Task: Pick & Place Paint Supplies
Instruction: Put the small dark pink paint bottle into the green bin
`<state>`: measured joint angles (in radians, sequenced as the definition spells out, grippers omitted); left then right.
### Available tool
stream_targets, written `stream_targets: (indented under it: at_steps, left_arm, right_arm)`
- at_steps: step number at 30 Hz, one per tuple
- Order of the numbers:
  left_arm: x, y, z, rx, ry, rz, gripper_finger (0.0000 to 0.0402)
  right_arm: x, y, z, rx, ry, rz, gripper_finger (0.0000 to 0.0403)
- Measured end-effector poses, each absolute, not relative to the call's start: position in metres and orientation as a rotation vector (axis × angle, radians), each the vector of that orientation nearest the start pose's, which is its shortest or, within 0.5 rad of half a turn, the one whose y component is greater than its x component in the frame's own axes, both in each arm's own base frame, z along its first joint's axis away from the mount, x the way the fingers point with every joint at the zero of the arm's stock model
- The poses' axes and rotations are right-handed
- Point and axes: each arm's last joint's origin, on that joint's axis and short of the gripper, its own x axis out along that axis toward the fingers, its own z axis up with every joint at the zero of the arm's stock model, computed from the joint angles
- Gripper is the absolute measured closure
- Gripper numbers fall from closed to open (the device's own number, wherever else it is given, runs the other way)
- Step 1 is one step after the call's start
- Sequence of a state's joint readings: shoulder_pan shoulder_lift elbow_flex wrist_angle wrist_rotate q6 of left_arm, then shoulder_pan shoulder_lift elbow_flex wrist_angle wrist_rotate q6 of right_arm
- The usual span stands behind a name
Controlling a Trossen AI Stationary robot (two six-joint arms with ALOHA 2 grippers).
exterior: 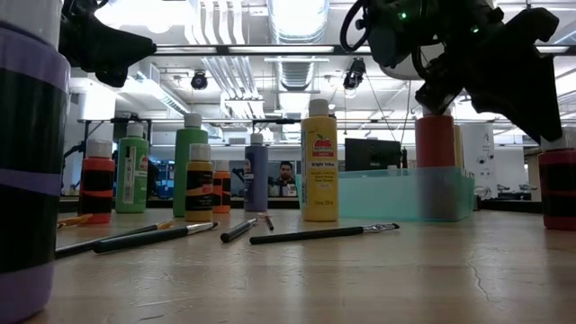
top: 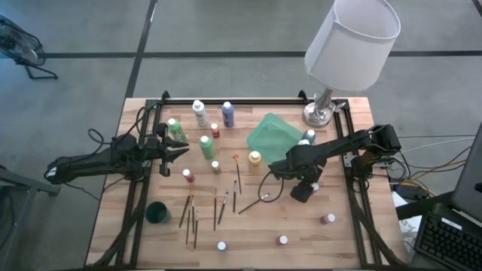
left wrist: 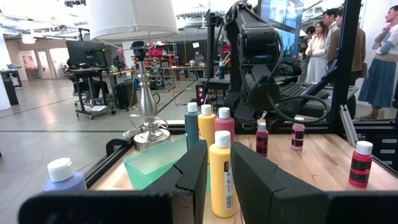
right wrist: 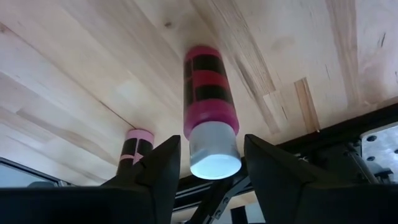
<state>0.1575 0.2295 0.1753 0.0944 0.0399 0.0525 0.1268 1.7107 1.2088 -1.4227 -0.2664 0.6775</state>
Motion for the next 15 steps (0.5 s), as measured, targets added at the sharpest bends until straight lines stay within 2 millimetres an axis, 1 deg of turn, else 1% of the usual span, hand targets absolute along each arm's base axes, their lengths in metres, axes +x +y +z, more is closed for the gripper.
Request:
stream_targets:
  at_steps: [15]
  left_arm:
    - [0.1063, 0.0157, 0.2141, 0.056, -0.037, 0.119, 0.0326]
  right_arm:
    - [0.2598, 0.041, 0.2045, 0.578, 1.977, -0.405, 0.0288]
